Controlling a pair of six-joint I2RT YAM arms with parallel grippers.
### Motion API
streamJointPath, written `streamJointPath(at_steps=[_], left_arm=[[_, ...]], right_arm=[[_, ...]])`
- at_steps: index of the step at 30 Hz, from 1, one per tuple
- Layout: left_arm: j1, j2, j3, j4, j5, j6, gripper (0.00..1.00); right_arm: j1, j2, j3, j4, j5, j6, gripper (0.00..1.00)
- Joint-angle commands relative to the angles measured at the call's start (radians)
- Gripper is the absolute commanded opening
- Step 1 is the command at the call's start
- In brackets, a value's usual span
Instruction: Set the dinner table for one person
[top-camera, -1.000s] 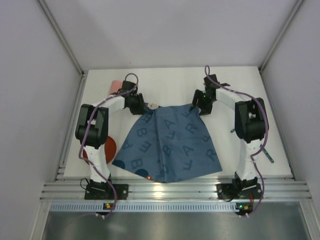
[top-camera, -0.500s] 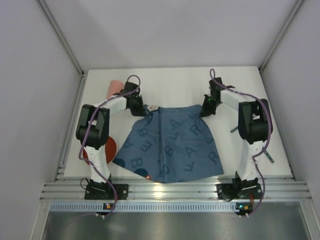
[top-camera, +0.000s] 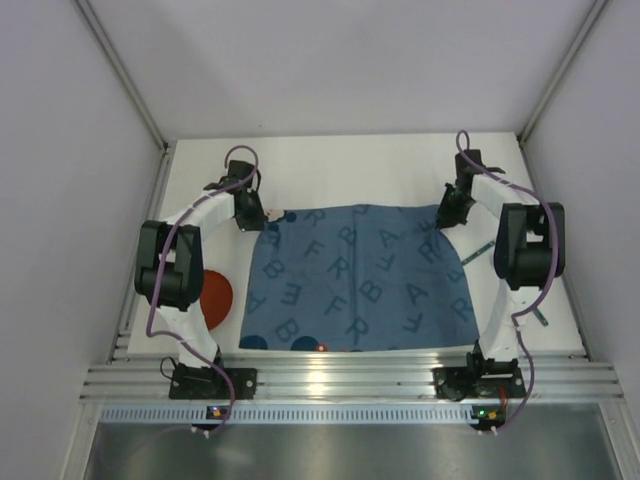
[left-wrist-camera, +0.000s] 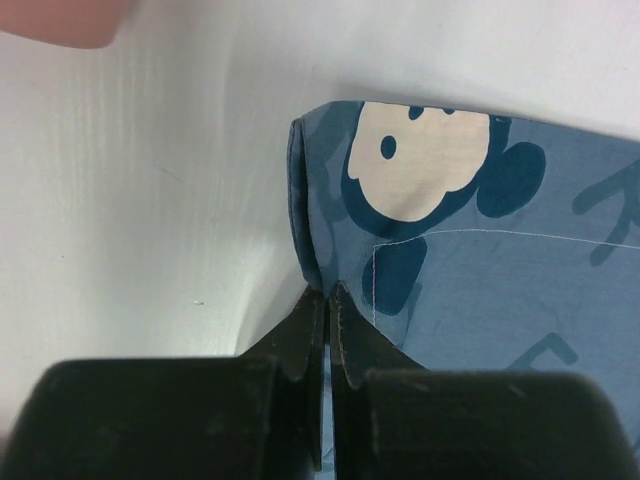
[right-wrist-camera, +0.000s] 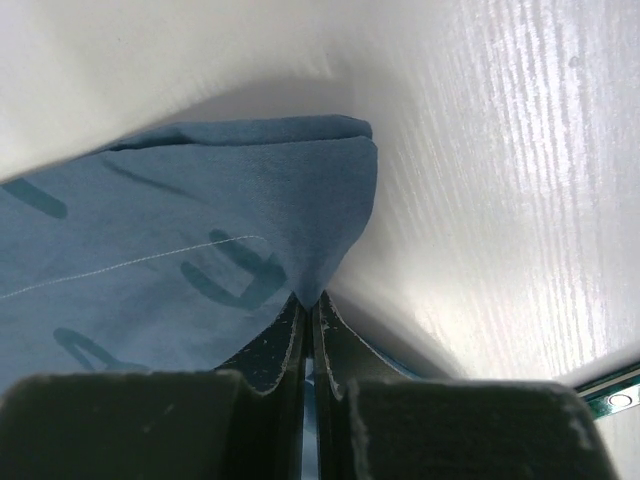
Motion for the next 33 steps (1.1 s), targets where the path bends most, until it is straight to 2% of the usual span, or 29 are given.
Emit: streamJointPath(at_steps=[1,4,6,7,8,10,11,12,14,15,18,26,31,33], left_arm=[[0.001,-0.029,0.039,-0.032,-0.060,0.009,0.00],[0.001,-0.040,0.091,-0.086,-0.088,-0.005,0.00],[0.001,-0.057,0.130,-0.113,-0.123,-0.017,0.00],[0.001,-0.076,0.143,-0.158,-0.142,-0.031,0.00],[0.001,-0.089,0.177,-0.173,-0.155,-0.031,0.02],[0.001,-0.113,0.209,-0.195,-0.177,-0.014,0.19],[0.001,-0.120,0.251,-0.210,-0.175,-0.005,0.32],[0.001,-0.126,0.271,-0.212,-0.175,0.004,0.53],[0.001,-0.143,0.321,-0.194,-0.191,0.029,0.69],[0.001,-0.141,0.340,-0.190,-0.218,0.036,0.82],[0.003,-0.112,0.426,-0.189,-0.238,0.082,0.92],[0.027,0.132,0.640,-0.193,-0.257,0.187,0.93],[0.067,0.285,0.800,-0.180,-0.238,0.081,0.92],[0.073,0.371,0.881,-0.192,-0.293,0.058,0.91]], right_arm=[[0.021,-0.050,-0.006,0.000,-0.023,-0.012,0.00],[0.042,-0.061,0.004,0.012,-0.050,-0.039,0.00],[0.050,-0.066,0.024,0.014,-0.069,-0.041,0.04],[0.050,-0.066,0.044,0.009,-0.078,-0.032,0.08],[0.051,-0.066,0.058,-0.001,-0.063,-0.023,0.22],[0.051,-0.079,0.082,-0.047,-0.041,0.007,0.38],[0.053,-0.089,0.083,-0.064,-0.006,0.020,0.59],[0.053,-0.121,0.078,-0.081,0.009,0.034,0.66],[0.053,-0.167,0.037,-0.092,0.025,0.056,0.78],[0.054,-0.212,0.020,-0.092,0.025,0.059,0.79],[0.071,-0.292,-0.037,-0.092,0.017,0.057,0.80],[0.108,-0.359,-0.076,-0.091,-0.085,0.045,0.80],[0.131,-0.256,0.076,-0.112,-0.150,0.010,0.79],[0.142,-0.213,0.124,-0.135,-0.155,0.007,0.79]])
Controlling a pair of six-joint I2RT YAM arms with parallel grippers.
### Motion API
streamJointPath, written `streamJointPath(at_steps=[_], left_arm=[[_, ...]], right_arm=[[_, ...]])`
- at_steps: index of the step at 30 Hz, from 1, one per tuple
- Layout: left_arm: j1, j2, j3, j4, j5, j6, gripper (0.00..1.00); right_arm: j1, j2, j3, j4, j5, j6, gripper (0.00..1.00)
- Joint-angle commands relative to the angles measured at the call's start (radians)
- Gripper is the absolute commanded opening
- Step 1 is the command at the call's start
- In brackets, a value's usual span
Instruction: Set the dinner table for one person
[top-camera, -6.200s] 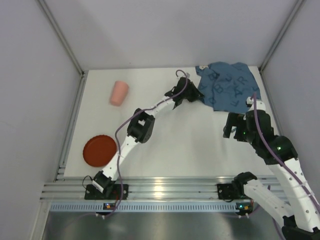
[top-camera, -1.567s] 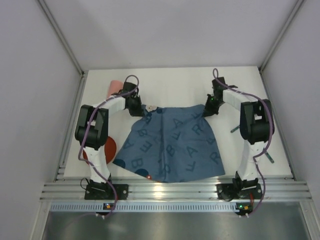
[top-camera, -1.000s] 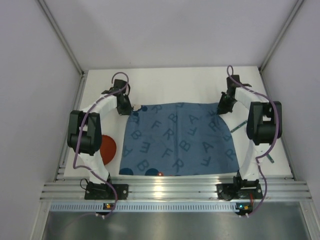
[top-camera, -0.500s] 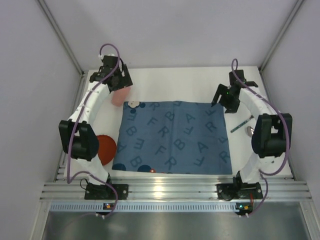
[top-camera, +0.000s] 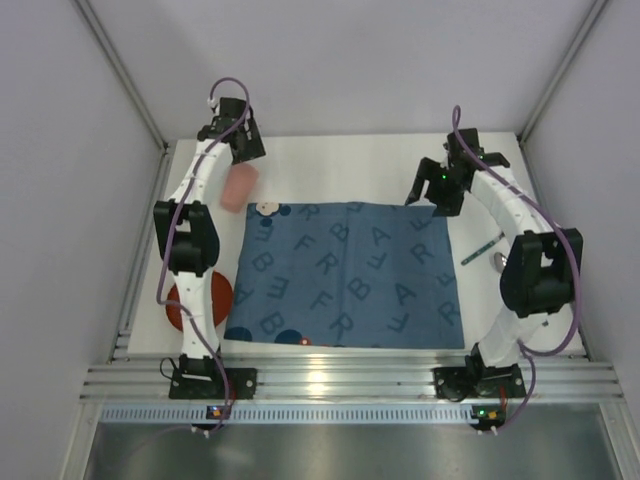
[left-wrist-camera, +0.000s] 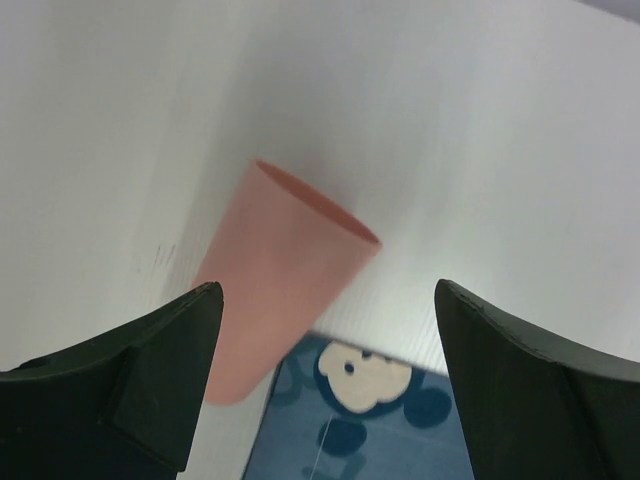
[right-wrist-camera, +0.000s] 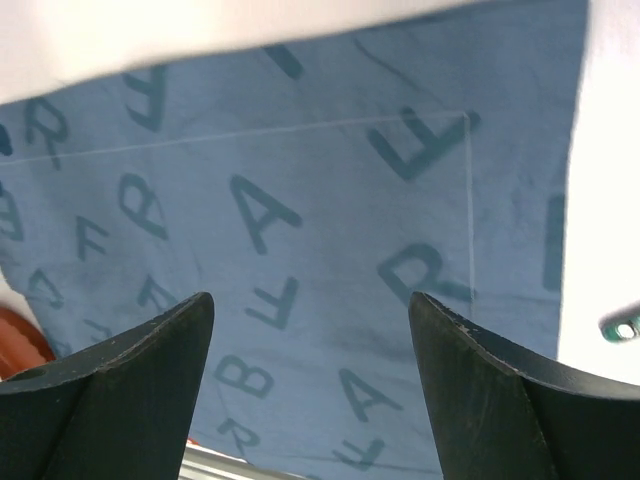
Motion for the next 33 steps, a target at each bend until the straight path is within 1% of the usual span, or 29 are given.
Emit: streamJointPath(at_steps=[1,4,7,11,14,15,16,18,19,21,23,25,26,28,29,30,32,33], left_arm=[[0.023,0.091,0.203,-0.006,-0.074,-0.047,0.92],[0.023,0.187,0.311,-0.002,-0.097,-0.034,0.91],[0.023,0.247,0.351,-0.003,-0.107,-0.023,0.92],[0.023,0.277,0.351,-0.031,-0.148,0.006,0.87],[0.025,0.264,0.305,-0.057,-0.232,0.028,0.82],[0.026,0.252,0.285,-0.058,-0.255,0.035,0.78],[0.028,0.248,0.252,-0.060,-0.268,0.038,0.72],[0.031,0.247,0.235,-0.077,-0.289,0.046,0.66],[0.033,0.252,0.232,-0.087,-0.297,0.045,0.61],[0.036,0.263,0.232,-0.106,-0.300,0.042,0.57],[0.036,0.269,0.230,-0.126,-0.301,0.039,0.51],[0.037,0.266,0.230,-0.146,-0.304,0.032,0.41],[0.036,0.255,0.227,-0.150,-0.314,0.028,0.33],[0.037,0.240,0.210,-0.152,-0.318,0.029,0.25],[0.036,0.232,0.203,-0.152,-0.321,0.031,0.22],[0.036,0.218,0.190,-0.150,-0.324,0.035,0.17],[0.036,0.192,0.170,-0.152,-0.324,0.040,0.10],[0.036,0.185,0.147,-0.152,-0.324,0.040,0.00]], right_arm=[[0.028,0.055,0.103,-0.020,-0.043,-0.022,0.79],[0.050,0.081,0.102,-0.026,-0.038,-0.030,0.79],[0.062,0.097,0.079,-0.032,-0.033,-0.033,0.78],[0.063,0.123,0.057,-0.034,-0.024,-0.039,0.78],[0.065,0.141,0.060,-0.043,-0.017,-0.048,0.77],[0.063,0.143,0.060,-0.043,-0.015,-0.054,0.78],[0.065,0.146,0.060,-0.043,-0.012,-0.056,0.78],[0.063,0.149,0.056,-0.043,-0.007,-0.060,0.77],[0.063,0.152,0.052,-0.043,-0.007,-0.062,0.78],[0.063,0.149,0.040,-0.043,-0.007,-0.065,0.77],[0.063,0.138,0.031,-0.041,-0.006,-0.066,0.77],[0.063,0.131,0.013,-0.038,-0.001,-0.069,0.77],[0.063,0.123,0.000,-0.037,0.000,-0.072,0.77],[0.063,0.112,-0.017,-0.034,0.005,-0.077,0.77],[0.060,0.101,-0.026,-0.027,0.005,-0.077,0.77],[0.063,0.095,-0.046,-0.023,0.005,-0.077,0.77],[0.062,0.078,-0.078,-0.011,0.000,-0.077,0.77],[0.062,0.071,-0.089,-0.008,0.000,-0.076,0.77]])
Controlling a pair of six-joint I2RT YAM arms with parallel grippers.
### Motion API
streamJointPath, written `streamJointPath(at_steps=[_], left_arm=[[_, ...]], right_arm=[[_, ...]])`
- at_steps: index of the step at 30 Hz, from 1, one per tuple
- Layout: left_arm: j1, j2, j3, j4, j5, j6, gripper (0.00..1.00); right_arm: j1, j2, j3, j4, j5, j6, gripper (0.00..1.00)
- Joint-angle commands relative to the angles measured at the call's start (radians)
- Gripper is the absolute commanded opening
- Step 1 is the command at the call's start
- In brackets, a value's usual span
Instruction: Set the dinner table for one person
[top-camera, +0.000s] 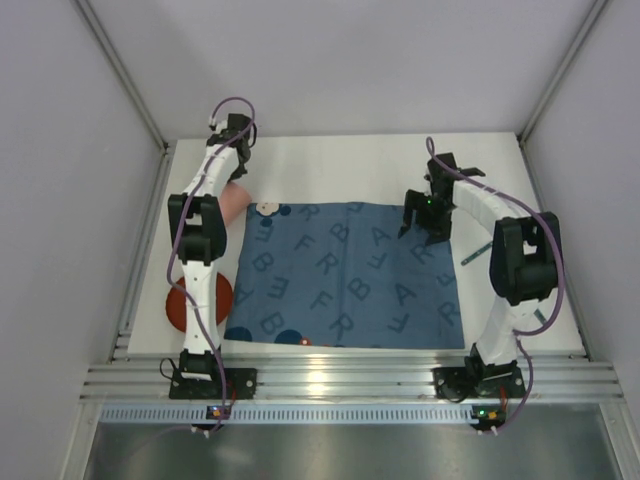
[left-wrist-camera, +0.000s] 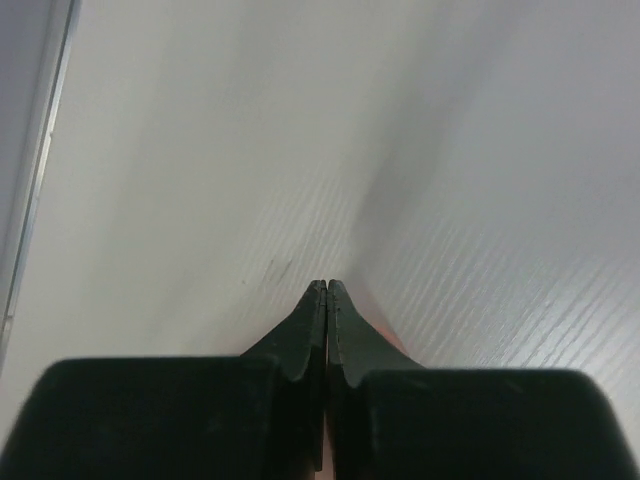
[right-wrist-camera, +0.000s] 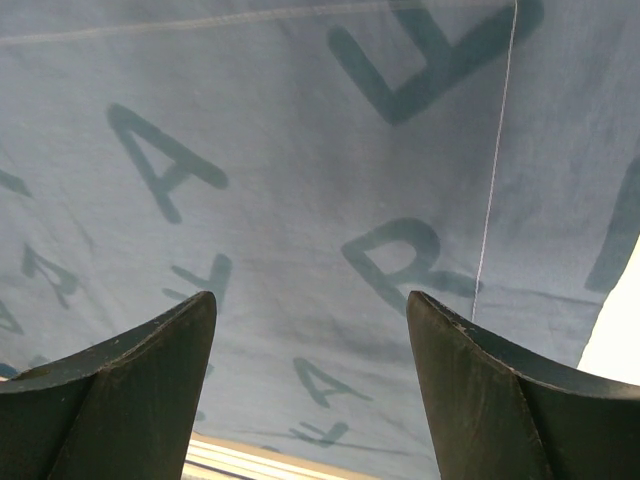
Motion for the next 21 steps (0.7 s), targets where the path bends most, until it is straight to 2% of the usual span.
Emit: streamJointPath(at_steps=[1,4,9,16,19,20,21], left_arm=[[0.005,-0.096,-0.050,-0.032,-0.024,0.014,0.00],[0.003,-0.136,-0.082,-0.049,-0.027,0.003,0.00],[-0.006,-0.286,-0.165,-0.024,-0.004,-0.018,0.00],[-0.004,-0.521,-0.273,0.015,0.098,-0.047,0.00],[-0.004,-0.556,-0.346,0.046,0.167,-0.023,0.02],[-0.004,-0.556,-0.353,0.043,0.189,-0.023,0.37],[-0.006,-0.556,-0.359,0.043,0.244,-0.020,0.56]], right_arm=[[0.008,-0.077,-0.033,0.015,0.009,-0.014,0.77],[0.006,-0.104,-0.066,0.026,0.003,-0.014,0.77],[0.006,-0.161,-0.107,0.038,-0.014,-0.010,0.77],[0.008,-0.257,-0.182,0.056,-0.051,0.004,0.77],[0.008,-0.300,-0.208,0.056,-0.061,0.004,0.77],[0.008,-0.311,-0.227,0.056,-0.063,0.007,0.77],[0.008,-0.325,-0.237,0.056,-0.066,0.007,0.77]])
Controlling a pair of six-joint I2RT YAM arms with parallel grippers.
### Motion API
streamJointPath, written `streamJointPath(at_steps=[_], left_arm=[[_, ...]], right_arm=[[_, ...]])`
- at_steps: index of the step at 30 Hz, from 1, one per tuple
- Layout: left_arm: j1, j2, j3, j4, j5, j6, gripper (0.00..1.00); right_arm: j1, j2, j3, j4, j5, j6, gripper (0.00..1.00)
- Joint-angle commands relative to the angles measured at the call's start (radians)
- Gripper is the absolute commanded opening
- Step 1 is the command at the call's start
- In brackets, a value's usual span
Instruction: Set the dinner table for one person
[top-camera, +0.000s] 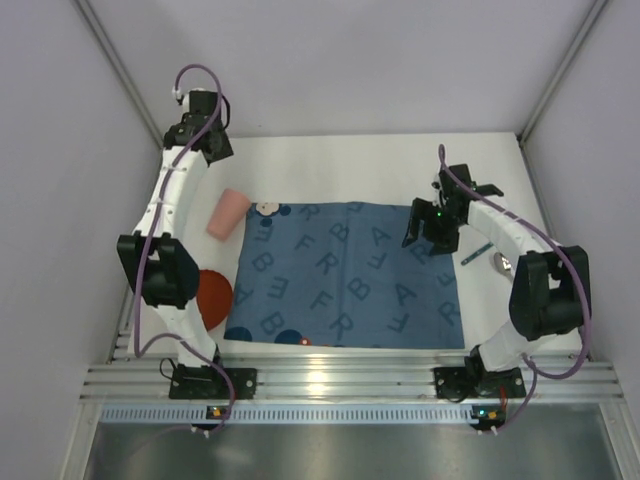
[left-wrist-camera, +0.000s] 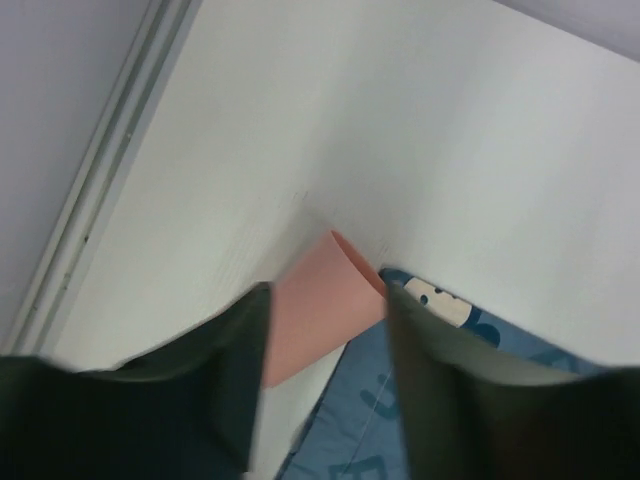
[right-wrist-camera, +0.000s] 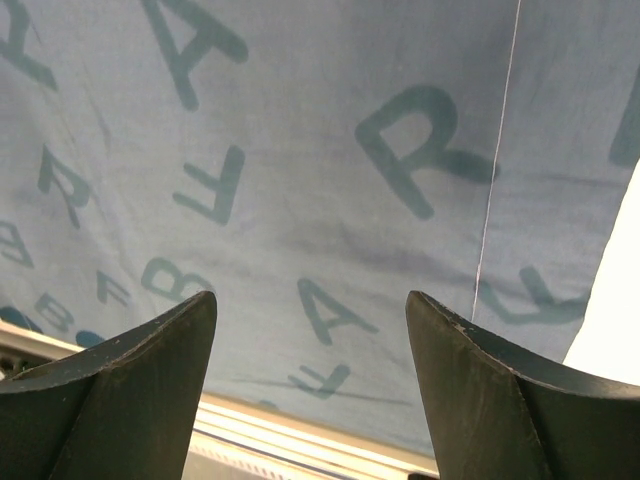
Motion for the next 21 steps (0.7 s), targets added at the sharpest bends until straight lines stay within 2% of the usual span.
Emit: streamJointPath(at_steps=[1,2,4,7,9,14,21], left_arm=[[-0.004,0.003,-0.046,0.035,0.130,0.000,0.67],[-0.014,0.018,-0.035,0.031,0.136,-0.006,0.79],[-0.035,0.092,0.017,-0.015,0.106,-0.014,0.81],[-0.078,0.234,0.182,-0.148,-0.001,0.005,0.82],[-0.093,0.287,0.267,-0.207,-0.050,0.012,0.81],[-0.118,0.348,0.310,-0.285,-0.121,-0.030,0.76],[-0.144,0.330,0.259,-0.380,-0.236,-0.049,0.66]], right_arm=[[0.008,-0.096,-0.045,0.026,-0.028,0.007,0.77],[0.009,-0.107,-0.056,0.025,-0.028,0.007,0.77],[0.008,-0.151,-0.095,0.019,-0.028,0.007,0.77],[0.008,-0.211,-0.148,0.014,-0.023,0.013,0.77],[0.008,-0.255,-0.177,0.014,-0.019,0.019,0.77],[0.009,-0.317,-0.251,0.000,-0.014,0.023,0.77],[0.006,-0.349,-0.293,-0.006,-0.003,0.016,0.78]])
